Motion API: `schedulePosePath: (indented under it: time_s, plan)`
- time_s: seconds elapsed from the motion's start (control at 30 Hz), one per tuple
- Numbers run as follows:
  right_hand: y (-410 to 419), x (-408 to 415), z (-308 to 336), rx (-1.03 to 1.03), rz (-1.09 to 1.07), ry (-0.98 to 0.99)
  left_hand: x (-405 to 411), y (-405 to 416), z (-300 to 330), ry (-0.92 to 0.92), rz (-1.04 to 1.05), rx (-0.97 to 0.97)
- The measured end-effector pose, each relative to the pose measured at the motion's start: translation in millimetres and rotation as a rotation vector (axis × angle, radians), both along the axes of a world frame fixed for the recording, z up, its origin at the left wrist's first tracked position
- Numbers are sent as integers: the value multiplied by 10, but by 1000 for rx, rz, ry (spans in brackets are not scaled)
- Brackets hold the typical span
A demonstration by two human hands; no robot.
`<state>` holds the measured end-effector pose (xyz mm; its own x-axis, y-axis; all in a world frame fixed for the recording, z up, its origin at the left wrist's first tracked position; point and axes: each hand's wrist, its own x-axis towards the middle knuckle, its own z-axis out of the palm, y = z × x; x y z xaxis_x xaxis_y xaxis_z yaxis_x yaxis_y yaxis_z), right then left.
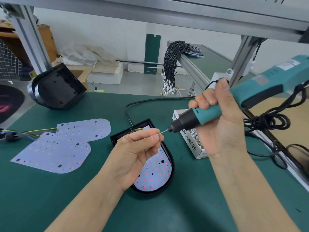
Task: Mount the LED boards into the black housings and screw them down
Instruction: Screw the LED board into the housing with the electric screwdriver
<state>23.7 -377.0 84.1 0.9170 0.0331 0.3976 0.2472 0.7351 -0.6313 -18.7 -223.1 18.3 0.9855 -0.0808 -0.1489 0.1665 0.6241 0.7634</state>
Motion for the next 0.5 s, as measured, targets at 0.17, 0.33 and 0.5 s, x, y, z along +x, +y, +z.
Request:
schedulePosePath:
  time_s: [0.17,0.33,0.5]
  plan:
    - [23,6,-23,17,-3,-27,0,-36,1,-20,77,37]
    - [94,-32,-127,60,-97,-34,14,-25,-4,-179,255,256]
    - [163,-41,-235,50,-148,21,35,19,-55,-153,258,306]
